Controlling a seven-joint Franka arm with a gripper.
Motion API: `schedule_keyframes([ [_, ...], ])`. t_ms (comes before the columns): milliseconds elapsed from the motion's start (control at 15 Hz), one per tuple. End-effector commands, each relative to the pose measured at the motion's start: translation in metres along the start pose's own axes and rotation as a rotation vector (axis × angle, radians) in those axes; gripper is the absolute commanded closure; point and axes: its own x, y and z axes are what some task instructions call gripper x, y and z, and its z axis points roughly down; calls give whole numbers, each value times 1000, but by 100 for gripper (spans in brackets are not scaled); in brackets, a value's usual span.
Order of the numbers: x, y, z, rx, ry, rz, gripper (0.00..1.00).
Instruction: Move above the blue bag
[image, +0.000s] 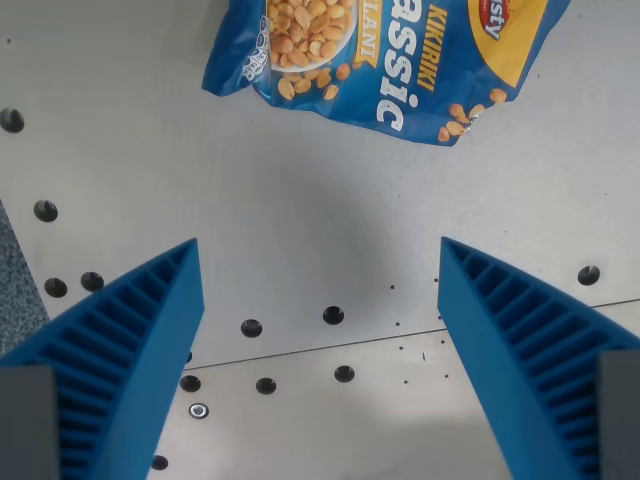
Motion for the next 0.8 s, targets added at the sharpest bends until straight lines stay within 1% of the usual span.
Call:
schedule_keyframes([
  [67, 0, 0, -1, 1, 3, 1, 0],
  [467, 0, 0, 0, 1, 4, -4, 0],
  [800, 4, 3, 5, 2, 13, -19, 0],
])
